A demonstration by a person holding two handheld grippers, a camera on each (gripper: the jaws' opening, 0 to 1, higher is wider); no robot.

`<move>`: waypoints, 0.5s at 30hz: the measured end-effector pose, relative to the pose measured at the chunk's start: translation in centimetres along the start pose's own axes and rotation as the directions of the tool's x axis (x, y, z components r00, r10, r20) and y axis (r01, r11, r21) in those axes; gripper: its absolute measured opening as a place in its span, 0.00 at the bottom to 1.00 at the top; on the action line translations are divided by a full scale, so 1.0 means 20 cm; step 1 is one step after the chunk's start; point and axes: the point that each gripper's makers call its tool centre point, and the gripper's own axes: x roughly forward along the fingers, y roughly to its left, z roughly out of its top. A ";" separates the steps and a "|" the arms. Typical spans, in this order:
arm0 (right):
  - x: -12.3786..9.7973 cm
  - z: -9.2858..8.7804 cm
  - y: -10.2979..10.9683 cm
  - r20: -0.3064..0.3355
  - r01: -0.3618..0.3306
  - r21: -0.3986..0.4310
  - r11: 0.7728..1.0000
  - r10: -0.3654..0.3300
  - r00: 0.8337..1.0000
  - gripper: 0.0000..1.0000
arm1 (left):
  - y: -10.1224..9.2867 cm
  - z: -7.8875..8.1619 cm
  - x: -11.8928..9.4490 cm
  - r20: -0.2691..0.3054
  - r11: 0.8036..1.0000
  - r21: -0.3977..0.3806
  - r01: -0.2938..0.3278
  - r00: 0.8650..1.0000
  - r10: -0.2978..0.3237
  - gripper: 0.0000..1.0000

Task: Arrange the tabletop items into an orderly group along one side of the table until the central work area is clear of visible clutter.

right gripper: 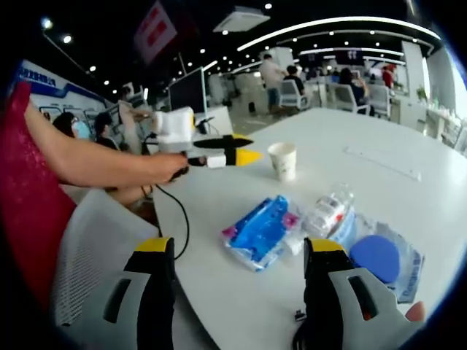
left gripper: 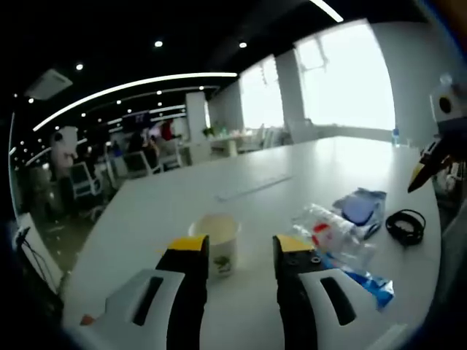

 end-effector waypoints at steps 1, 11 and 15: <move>0.00 0.00 0.00 -0.002 -0.002 -0.002 1.000 0.002 1.000 0.72 | -0.01 0.00 0.00 0.000 1.000 0.003 0.005 1.000 -0.005 0.33; 0.08 0.00 0.04 -0.065 -0.040 -0.081 0.996 0.035 0.997 0.71 | -0.15 0.00 0.01 -0.049 0.984 0.074 0.165 0.986 -0.161 0.30; 0.11 0.00 0.04 -0.081 -0.055 -0.098 0.994 0.047 0.996 0.70 | -0.18 -0.01 0.01 -0.071 0.974 0.088 0.207 0.977 -0.201 0.30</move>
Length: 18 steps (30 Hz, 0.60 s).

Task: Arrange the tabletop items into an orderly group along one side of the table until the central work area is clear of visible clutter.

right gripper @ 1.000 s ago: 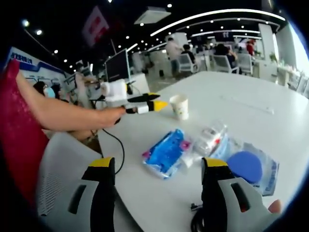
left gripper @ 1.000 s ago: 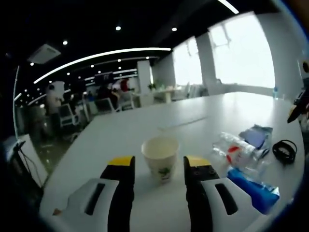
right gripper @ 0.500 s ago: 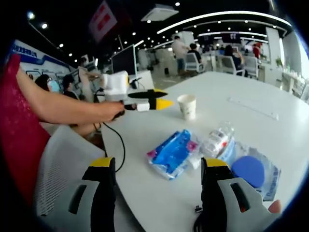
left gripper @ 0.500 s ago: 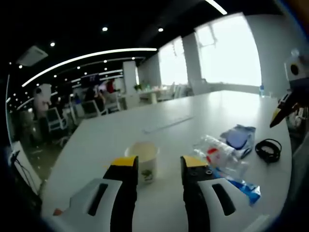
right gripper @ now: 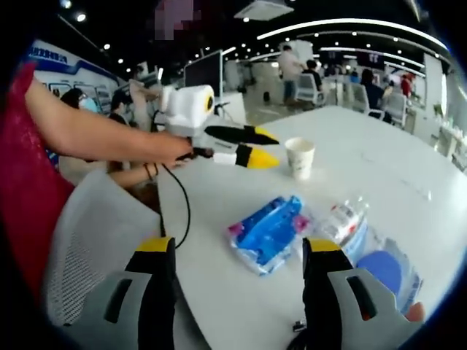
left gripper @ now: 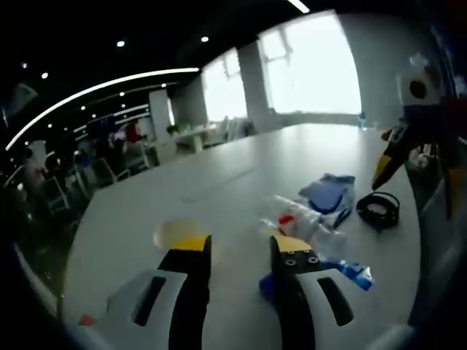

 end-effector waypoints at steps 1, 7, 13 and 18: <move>0.01 0.00 0.00 -0.009 -0.005 -0.009 1.000 0.005 1.000 0.70 | -0.01 0.00 0.00 -0.006 1.000 0.000 0.012 1.000 -0.012 0.30; 0.05 -0.03 0.01 -0.050 -0.027 -0.042 0.999 0.024 0.998 0.69 | -0.04 -0.04 0.01 -0.047 0.997 0.031 0.069 0.997 -0.068 0.29; 0.08 -0.06 0.00 -0.082 -0.041 -0.061 0.997 0.036 0.996 0.67 | -0.10 -0.12 0.04 -0.113 0.989 0.049 0.136 0.985 -0.130 0.29; 0.10 -0.09 0.00 -0.106 -0.052 -0.072 0.996 0.044 0.993 0.66 | -0.13 -0.19 0.07 -0.164 0.981 0.074 0.180 0.972 -0.166 0.28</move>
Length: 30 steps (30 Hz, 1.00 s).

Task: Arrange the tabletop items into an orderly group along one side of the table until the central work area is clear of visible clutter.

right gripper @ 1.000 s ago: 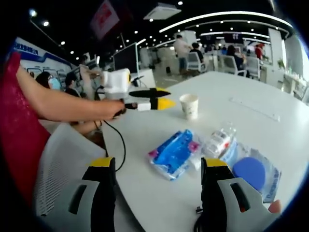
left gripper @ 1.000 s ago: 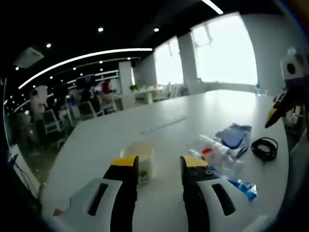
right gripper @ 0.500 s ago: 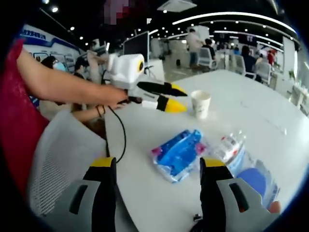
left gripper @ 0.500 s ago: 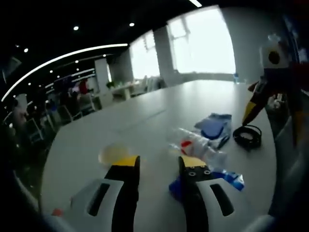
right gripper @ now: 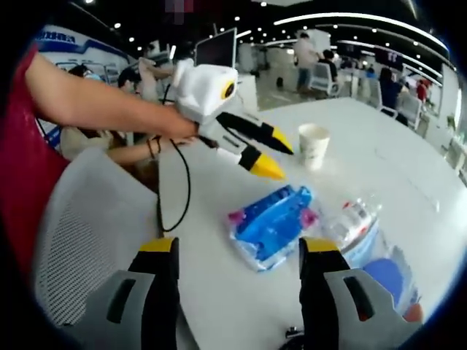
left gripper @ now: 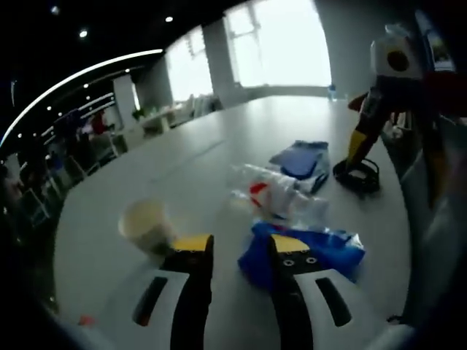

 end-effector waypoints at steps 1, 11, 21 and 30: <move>0.00 0.00 0.00 -0.002 -0.001 -0.001 1.000 0.001 1.000 0.66 | -0.01 -0.01 0.01 -0.008 1.000 0.005 0.010 1.000 -0.010 0.28; 0.04 -0.03 0.00 -0.028 -0.020 -0.011 1.000 0.019 0.999 0.65 | -0.02 -0.06 0.08 -0.048 0.998 0.047 0.043 0.998 -0.040 0.28; 0.11 -0.08 0.00 -0.074 -0.036 -0.048 0.998 0.032 0.997 0.61 | -0.02 -0.10 0.16 -0.094 0.993 0.078 0.092 0.992 -0.085 0.27; 0.20 -0.14 -0.02 -0.123 -0.064 -0.096 0.993 0.052 0.991 0.50 | -0.05 -0.11 0.20 -0.113 0.987 0.086 0.138 0.985 -0.128 0.25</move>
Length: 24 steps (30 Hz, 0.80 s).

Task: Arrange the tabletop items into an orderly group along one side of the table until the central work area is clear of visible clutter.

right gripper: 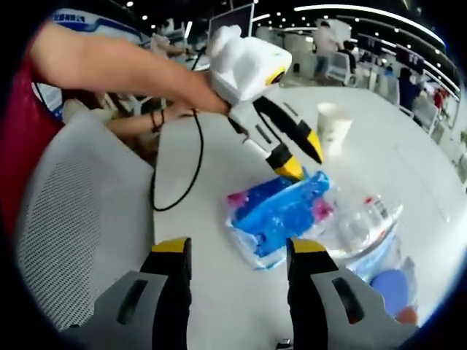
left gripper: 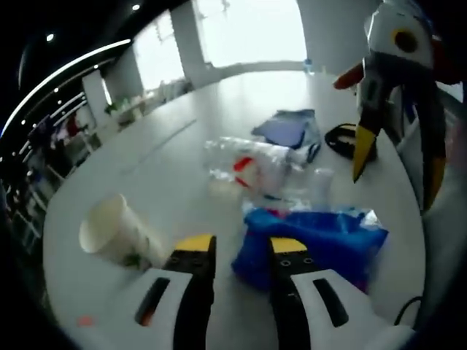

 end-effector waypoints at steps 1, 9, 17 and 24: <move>0.02 -0.01 0.00 -0.004 -0.002 -0.005 1.000 0.002 1.000 0.48 | 0.00 0.00 0.00 -0.003 1.000 0.003 0.001 1.000 -0.001 0.24; 0.10 -0.06 0.01 -0.030 -0.026 -0.076 0.997 0.024 0.999 0.32 | -0.01 -0.01 0.01 -0.012 1.000 0.010 0.015 1.000 -0.015 0.22; 0.12 -0.06 -0.02 -0.021 -0.022 -0.098 0.995 0.020 1.000 0.23 | -0.01 -0.03 0.03 -0.026 0.999 0.013 0.030 0.999 -0.030 0.20; 0.11 -0.06 -0.02 -0.017 -0.024 -0.100 0.995 0.023 1.000 0.20 | -0.01 -0.02 0.03 -0.035 0.999 -0.004 0.032 0.999 -0.032 0.12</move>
